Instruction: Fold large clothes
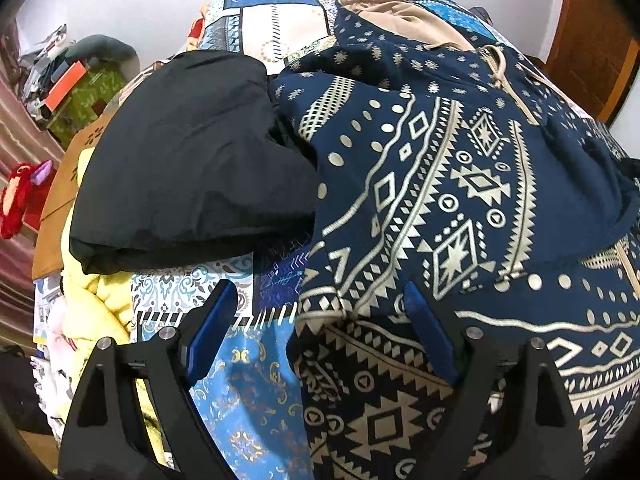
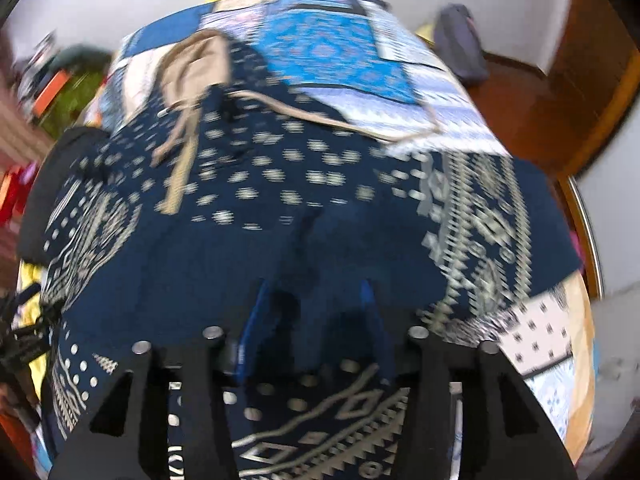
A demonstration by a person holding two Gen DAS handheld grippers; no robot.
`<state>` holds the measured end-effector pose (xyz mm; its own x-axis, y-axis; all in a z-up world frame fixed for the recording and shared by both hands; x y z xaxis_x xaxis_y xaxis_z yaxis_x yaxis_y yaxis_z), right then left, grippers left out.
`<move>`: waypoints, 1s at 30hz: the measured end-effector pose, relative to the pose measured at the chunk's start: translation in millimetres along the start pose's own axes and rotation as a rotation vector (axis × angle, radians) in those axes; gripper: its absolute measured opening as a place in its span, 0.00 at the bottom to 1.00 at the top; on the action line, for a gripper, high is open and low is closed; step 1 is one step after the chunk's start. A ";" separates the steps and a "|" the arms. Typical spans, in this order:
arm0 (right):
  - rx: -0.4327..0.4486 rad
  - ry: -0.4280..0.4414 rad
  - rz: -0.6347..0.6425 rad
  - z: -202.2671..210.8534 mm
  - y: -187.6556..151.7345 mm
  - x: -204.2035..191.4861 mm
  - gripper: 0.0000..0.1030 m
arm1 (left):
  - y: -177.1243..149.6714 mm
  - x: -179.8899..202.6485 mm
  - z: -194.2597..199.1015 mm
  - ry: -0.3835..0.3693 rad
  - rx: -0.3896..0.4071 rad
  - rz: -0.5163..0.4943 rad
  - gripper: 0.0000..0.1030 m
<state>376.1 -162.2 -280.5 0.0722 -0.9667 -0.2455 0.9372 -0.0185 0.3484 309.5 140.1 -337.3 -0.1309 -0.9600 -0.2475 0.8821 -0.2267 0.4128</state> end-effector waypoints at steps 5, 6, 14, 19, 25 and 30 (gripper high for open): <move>-0.075 -0.021 0.061 -20.8 -24.5 0.0 0.48 | -6.9 5.7 4.6 0.013 0.009 -0.028 0.83; -0.061 -0.021 0.057 -18.4 -27.6 4.7 0.51 | -8.7 6.3 5.9 0.012 0.012 -0.026 0.83; -0.093 0.015 0.015 0.0 -58.6 32.3 0.59 | -8.9 8.3 18.3 -0.037 0.018 -0.008 0.82; -0.088 0.018 -0.010 14.7 -64.4 49.1 0.60 | 5.5 19.2 40.2 -0.047 0.070 -0.022 0.82; -0.003 0.028 -0.067 44.2 -48.6 74.1 0.60 | 36.3 31.5 60.8 -0.041 0.132 -0.056 0.83; 0.083 0.052 -0.180 66.3 -16.8 104.4 0.60 | 70.5 39.3 74.5 -0.030 0.195 -0.078 0.83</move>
<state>345.2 -279.7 -252.1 -0.0746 -0.9315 -0.3560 0.9054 -0.2129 0.3673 332.8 74.1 -252.6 -0.2117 -0.9421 -0.2602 0.7649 -0.3254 0.5559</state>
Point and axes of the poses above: each gripper's, at about its wrist camera, not at the fingertips, and z roughly against the way its jaws point, x to its right, y to its top, the point moved 9 cm from there along -z, roughly the way its jaws point, and after that the axes turned 14 degrees about -z, right-handed, at the moved point
